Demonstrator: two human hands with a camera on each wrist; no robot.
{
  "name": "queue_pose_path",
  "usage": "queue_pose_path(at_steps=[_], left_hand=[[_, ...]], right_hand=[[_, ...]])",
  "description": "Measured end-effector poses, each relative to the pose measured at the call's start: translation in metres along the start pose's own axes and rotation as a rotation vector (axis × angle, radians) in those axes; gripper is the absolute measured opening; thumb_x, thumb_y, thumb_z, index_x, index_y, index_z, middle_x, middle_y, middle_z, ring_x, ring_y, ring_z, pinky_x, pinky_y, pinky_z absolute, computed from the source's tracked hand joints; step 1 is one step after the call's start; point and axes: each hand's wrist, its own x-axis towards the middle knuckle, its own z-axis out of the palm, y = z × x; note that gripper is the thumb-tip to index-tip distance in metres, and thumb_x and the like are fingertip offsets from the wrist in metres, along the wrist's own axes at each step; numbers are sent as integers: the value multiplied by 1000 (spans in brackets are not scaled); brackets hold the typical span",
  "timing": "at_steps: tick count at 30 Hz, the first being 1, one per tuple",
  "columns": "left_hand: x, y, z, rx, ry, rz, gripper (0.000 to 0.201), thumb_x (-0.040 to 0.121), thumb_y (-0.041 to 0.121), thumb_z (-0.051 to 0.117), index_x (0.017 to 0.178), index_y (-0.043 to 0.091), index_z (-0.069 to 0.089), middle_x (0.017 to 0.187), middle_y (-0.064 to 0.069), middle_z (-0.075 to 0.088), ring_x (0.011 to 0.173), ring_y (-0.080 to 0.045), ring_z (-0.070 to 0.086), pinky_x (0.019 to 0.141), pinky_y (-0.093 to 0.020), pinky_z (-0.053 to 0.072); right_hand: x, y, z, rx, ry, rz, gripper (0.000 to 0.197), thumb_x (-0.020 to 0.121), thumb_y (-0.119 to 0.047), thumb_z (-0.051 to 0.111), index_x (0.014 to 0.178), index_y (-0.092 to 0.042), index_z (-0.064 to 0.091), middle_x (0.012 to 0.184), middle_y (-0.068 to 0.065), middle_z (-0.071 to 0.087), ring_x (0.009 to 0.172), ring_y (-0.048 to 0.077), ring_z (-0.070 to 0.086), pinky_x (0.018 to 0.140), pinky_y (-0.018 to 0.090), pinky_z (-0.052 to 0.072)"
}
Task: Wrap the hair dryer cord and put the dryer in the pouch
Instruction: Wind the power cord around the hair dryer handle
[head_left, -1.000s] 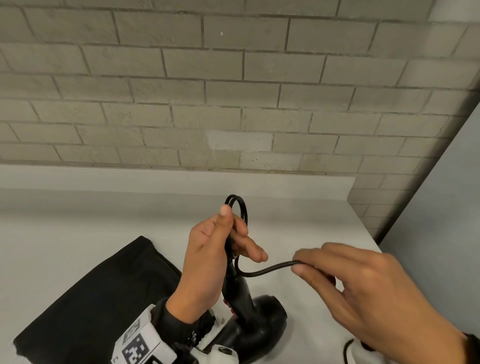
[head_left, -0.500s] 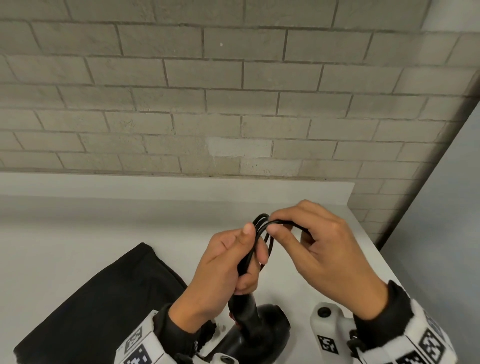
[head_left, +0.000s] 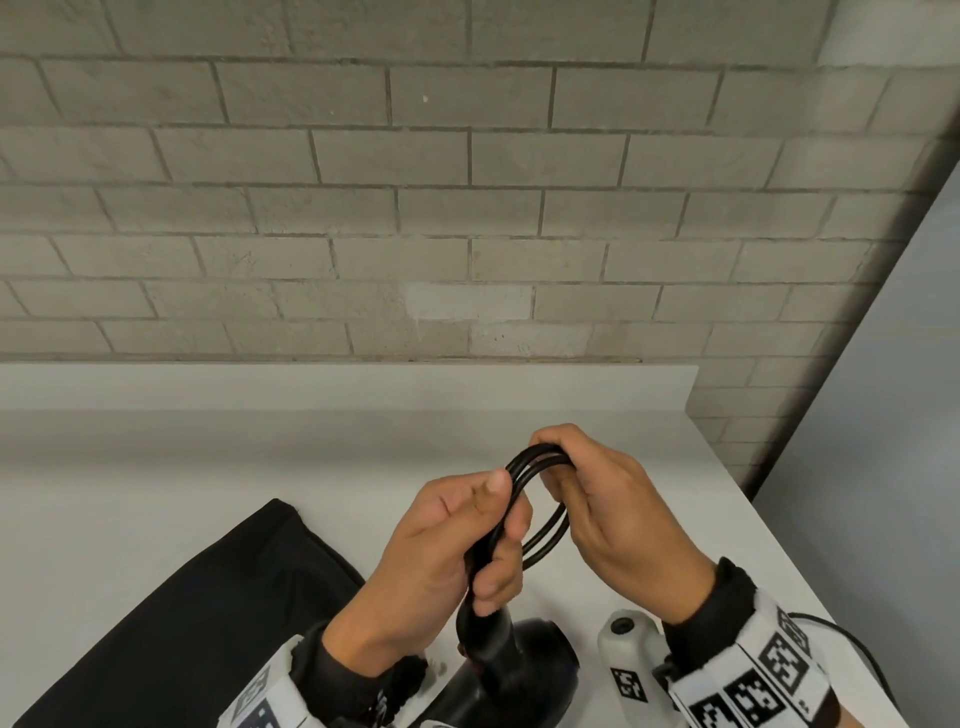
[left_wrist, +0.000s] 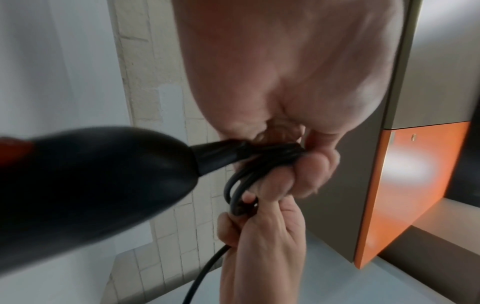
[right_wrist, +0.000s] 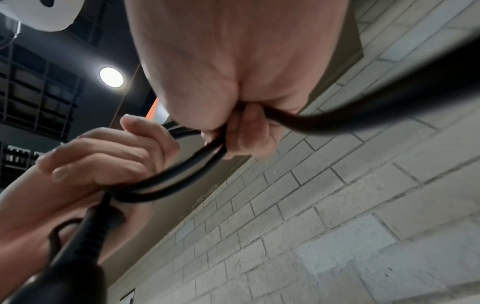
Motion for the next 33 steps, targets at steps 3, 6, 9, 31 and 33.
queue_pose_path(at_steps=[3,6,9,31,33], left_hand=[[-1,0,-6,76,-55,38,35,95,49,56,83,17,59,52,3,54,54,-20,54,62,-26,45],[-1,-1,-9,69,-102,42,32,99,45,52,85,16,55,53,4,47,53,-17,46,61,-28,39],[0,-6,-6,-19,-113,48,32,100,43,50,85,15,51,55,7,37,49,-13,31,54,-30,27],[0,-10,-10,-234,-224,-17,23,101,31,52,95,9,51,59,6,55,45,-5,49,51,-27,32],[2,-9,-10,-217,-208,-40,25,100,34,54,94,10,51,58,9,48,43,-3,44,52,-25,33]], right_hand=[[1,1,-3,45,12,16,23,96,-22,33,104,-16,54,70,-12,47,63,8,46,57,19,39],[2,3,-3,86,-25,30,19,98,-16,36,104,-15,55,69,-12,46,62,8,45,57,16,38],[4,6,2,148,-53,71,19,100,-8,39,104,-15,56,68,-12,48,62,7,47,59,16,39],[4,12,-2,249,44,-63,30,99,-32,52,115,-13,69,82,-14,65,73,9,65,69,33,55],[5,13,-2,273,27,-21,26,99,-28,54,114,-13,69,83,-20,64,73,6,64,69,28,54]])
